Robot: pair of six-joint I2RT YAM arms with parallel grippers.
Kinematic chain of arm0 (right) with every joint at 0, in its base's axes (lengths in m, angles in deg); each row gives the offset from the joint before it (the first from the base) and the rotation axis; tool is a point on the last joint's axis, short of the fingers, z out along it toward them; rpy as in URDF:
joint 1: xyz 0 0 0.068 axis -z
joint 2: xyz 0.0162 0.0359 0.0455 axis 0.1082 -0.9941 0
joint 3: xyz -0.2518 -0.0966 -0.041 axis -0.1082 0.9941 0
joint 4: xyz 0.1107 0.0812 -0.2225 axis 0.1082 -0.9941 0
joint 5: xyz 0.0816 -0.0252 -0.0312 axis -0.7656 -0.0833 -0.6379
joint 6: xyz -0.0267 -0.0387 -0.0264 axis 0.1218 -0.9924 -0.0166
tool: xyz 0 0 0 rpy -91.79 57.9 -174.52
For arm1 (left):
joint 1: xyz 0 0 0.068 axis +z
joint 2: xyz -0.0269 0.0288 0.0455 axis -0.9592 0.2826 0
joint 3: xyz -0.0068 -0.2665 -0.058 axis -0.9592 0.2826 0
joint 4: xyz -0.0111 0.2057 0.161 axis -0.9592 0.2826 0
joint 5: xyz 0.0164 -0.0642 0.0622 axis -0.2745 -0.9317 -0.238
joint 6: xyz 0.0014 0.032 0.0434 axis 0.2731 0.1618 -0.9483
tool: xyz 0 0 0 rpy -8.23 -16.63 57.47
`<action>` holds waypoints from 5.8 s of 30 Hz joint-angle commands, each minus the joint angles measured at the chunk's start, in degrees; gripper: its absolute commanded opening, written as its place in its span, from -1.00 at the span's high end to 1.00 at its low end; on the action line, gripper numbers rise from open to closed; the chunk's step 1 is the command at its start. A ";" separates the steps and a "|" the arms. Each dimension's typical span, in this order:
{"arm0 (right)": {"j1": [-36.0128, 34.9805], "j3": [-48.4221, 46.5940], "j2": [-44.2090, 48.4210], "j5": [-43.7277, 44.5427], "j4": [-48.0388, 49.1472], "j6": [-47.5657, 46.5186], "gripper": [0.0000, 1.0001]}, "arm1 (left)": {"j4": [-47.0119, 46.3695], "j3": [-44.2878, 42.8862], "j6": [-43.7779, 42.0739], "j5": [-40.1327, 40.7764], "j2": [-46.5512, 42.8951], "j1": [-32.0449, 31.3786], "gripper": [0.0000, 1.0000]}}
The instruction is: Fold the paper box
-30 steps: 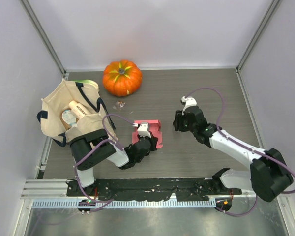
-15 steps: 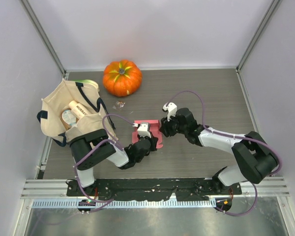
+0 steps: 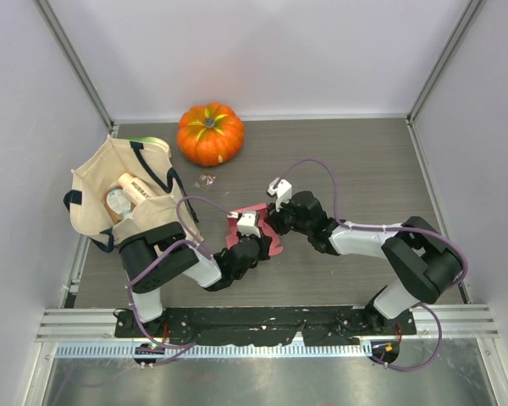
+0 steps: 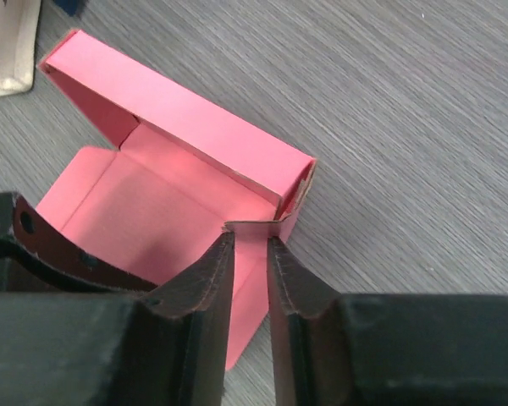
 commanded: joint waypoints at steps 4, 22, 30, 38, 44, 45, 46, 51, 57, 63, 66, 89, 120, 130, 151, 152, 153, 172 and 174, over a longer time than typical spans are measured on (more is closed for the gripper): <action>-5.09 -1.90 -2.52 16.97 9.58 0.34 0.71 | 5.97 1.73 -0.83 -0.51 0.32 0.15 1.00; -8.44 -1.63 -8.58 25.81 17.58 -0.10 0.98 | 4.21 3.13 -0.56 0.01 -0.46 0.15 1.00; -9.15 -0.23 -7.27 27.22 17.94 0.16 0.98 | 15.27 4.45 -3.37 0.63 -15.21 0.23 0.41; -9.15 1.88 -6.39 23.27 18.90 0.07 0.90 | 40.30 5.51 -7.25 4.22 -43.51 0.23 -0.09; -7.83 2.23 -5.25 20.28 19.08 3.49 0.80 | 63.78 2.17 0.48 18.02 -54.78 1.02 -0.27; -7.48 2.32 -5.07 19.49 19.34 4.20 0.78 | 65.19 1.82 1.88 19.16 -54.61 1.02 -0.28; -7.39 2.32 -4.98 19.31 19.26 5.16 0.76 | 65.90 1.90 3.03 20.39 -54.17 1.02 -0.23; -7.30 2.41 -4.19 18.69 18.73 6.75 0.69 | 62.76 1.47 5.50 22.25 -46.11 1.02 -0.19; -3.62 1.88 -4.89 13.78 18.02 8.77 0.66 | 55.81 -2.39 3.57 27.60 -35.81 1.02 -0.17; 1.57 -1.89 -5.94 5.97 12.95 8.34 0.63 | 53.78 -5.39 2.95 29.80 -28.77 1.02 0.00; 2.28 -5.49 -8.49 2.87 9.17 5.37 0.62 | 50.82 -5.30 1.21 30.77 -26.84 1.02 0.07; 2.28 -7.36 -3.71 4.52 -0.95 -0.82 0.45 | 27.68 -0.30 -20.43 29.90 -19.71 1.02 1.00; 2.63 -12.36 -8.24 3.14 -6.84 -11.97 0.21 | 27.40 1.12 -21.13 20.14 -23.67 5.50 1.00; 1.75 -8.84 -3.84 1.20 -6.32 -10.56 0.21 | 32.60 -0.12 -19.37 15.05 -25.08 8.14 1.00; 2.20 -6.55 -3.31 2.52 -2.81 -10.12 0.14 | 33.13 0.15 -18.85 11.44 -26.31 9.11 1.00; 2.02 -7.25 -3.75 2.00 -2.37 -10.04 0.14 | 33.30 -0.03 -18.85 11.35 -26.31 9.11 1.00; 1.49 -7.61 -4.27 0.86 -1.49 -10.03 0.14 | 33.82 -0.12 -18.67 11.26 -26.48 9.11 1.00; 0.43 -14.46 -12.89 -1.70 4.31 -8.99 0.10 | 35.14 -0.99 -19.46 6.08 -27.19 10.43 1.00; 1.22 -14.55 -10.44 -1.53 2.22 -5.05 0.11 | 36.90 -1.52 -18.50 4.95 -27.19 10.87 1.00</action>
